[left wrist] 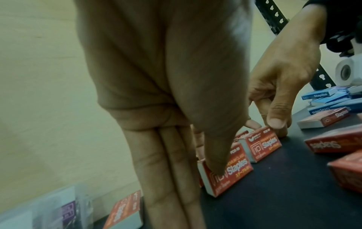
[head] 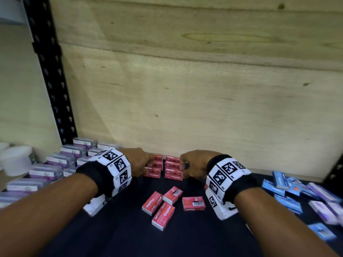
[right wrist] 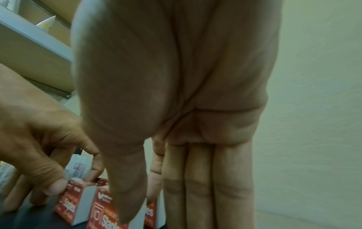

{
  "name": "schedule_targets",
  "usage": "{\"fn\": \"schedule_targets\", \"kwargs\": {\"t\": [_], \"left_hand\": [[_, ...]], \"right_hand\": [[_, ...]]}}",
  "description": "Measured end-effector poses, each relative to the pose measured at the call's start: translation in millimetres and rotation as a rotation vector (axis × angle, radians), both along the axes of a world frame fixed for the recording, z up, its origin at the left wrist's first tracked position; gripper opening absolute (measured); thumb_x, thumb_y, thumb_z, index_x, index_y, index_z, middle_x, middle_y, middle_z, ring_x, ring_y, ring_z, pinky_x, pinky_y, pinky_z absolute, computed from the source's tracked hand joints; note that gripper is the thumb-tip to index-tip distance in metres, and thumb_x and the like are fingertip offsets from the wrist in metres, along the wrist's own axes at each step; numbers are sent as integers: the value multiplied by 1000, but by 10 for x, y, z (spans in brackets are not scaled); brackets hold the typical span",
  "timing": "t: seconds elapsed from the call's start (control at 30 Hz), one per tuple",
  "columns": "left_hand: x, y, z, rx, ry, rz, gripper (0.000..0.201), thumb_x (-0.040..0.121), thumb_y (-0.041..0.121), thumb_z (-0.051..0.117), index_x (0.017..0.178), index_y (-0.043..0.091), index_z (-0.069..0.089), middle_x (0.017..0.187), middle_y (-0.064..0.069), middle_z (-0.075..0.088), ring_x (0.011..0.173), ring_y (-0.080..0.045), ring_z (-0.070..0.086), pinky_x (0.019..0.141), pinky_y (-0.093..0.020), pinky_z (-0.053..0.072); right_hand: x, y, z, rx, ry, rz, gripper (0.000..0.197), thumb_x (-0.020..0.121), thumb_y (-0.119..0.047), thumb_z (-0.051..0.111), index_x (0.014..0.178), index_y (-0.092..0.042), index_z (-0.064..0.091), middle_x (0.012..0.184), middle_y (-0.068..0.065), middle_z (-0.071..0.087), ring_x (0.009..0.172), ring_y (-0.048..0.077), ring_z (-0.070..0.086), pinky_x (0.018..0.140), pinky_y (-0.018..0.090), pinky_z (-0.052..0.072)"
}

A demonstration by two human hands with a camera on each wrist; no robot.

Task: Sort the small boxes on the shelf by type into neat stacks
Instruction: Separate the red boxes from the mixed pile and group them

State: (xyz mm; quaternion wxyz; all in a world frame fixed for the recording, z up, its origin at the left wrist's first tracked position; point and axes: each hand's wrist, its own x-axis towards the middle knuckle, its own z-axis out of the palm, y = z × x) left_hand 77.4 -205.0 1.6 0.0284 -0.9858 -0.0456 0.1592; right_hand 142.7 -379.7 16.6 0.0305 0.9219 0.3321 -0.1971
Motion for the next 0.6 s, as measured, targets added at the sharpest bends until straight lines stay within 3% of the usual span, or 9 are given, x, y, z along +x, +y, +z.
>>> {"fn": "schedule_targets", "kwargs": {"t": [0.13,0.27,0.4,0.47,0.53,0.6], "left_hand": [[-5,1,0,-25,8,20,44,99,26,53,139,19,38,117,-3,64,56,-1,45,67,-26,46],[-54,-18,-4,38,-17,31,40,98,31,55,128,10,38,82,2,55,58,-6,46,68,-29,45],[-169,-9,-5,46,-15,53,47,95,40,56,128,13,37,115,-7,62,97,-22,60,86,-33,49],[-256,-29,20,3,1,54,38,94,40,58,119,17,43,115,-4,62,99,-20,58,83,-28,44],[-346,-48,42,-20,43,62,31,94,40,58,110,15,52,100,0,65,94,-19,59,80,-27,44],[-398,-40,36,-98,96,100,30,92,45,60,103,18,59,77,5,65,82,-15,64,85,-31,52]], "right_hand": [[-14,-23,13,15,5,-17,30,97,-24,60,125,-14,58,103,-2,57,88,14,51,78,27,41],[-31,-73,14,39,18,-32,27,97,-18,57,123,-11,57,112,6,62,90,17,52,74,27,43],[-56,-122,-28,46,47,-28,17,94,-17,61,107,-19,50,92,-4,54,74,9,47,58,22,36],[-79,-146,-60,41,49,-8,18,92,-21,65,102,-20,49,88,-6,52,73,9,46,59,23,36],[-117,-164,-78,23,34,19,19,91,-26,67,100,-21,51,90,-5,54,78,12,48,61,24,38],[-162,-178,-78,10,29,29,18,91,-27,67,100,-21,52,91,-6,55,82,14,50,63,24,39]]}}
